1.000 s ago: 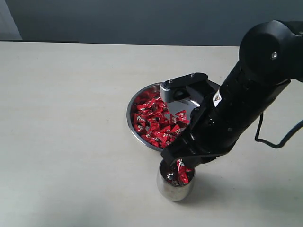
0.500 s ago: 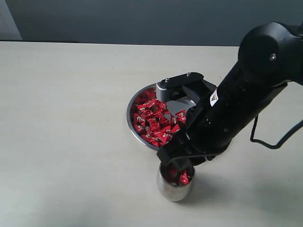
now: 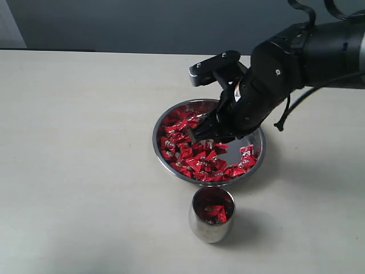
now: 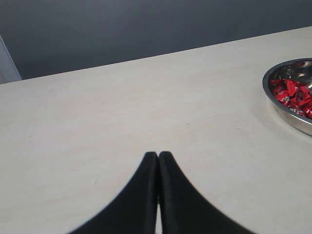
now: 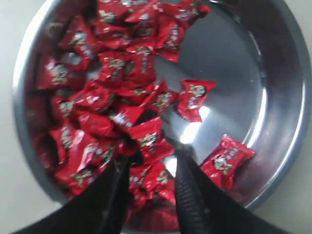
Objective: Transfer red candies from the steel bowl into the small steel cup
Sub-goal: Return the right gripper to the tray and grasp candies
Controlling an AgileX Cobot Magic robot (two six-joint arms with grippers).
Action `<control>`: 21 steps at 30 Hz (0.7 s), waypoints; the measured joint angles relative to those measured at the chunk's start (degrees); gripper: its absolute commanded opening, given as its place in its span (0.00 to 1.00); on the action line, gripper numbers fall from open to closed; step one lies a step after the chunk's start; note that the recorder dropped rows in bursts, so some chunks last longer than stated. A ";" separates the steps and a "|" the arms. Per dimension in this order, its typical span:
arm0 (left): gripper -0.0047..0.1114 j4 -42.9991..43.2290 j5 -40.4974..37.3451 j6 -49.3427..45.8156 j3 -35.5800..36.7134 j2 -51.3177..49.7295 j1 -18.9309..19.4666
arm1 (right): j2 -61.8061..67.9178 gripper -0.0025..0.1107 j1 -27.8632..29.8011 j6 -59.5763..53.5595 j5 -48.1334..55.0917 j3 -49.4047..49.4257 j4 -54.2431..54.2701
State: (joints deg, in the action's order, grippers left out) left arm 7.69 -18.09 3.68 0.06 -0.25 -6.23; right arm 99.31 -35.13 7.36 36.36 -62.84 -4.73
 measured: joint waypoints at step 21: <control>0.04 0.00 0.00 0.00 0.00 0.00 0.00 | 20.94 0.38 8.55 -14.36 5.13 -15.07 15.84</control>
State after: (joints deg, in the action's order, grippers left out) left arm 7.69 -18.09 3.68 0.06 -0.25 -6.23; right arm 120.26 -26.58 -7.01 41.49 -77.90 11.11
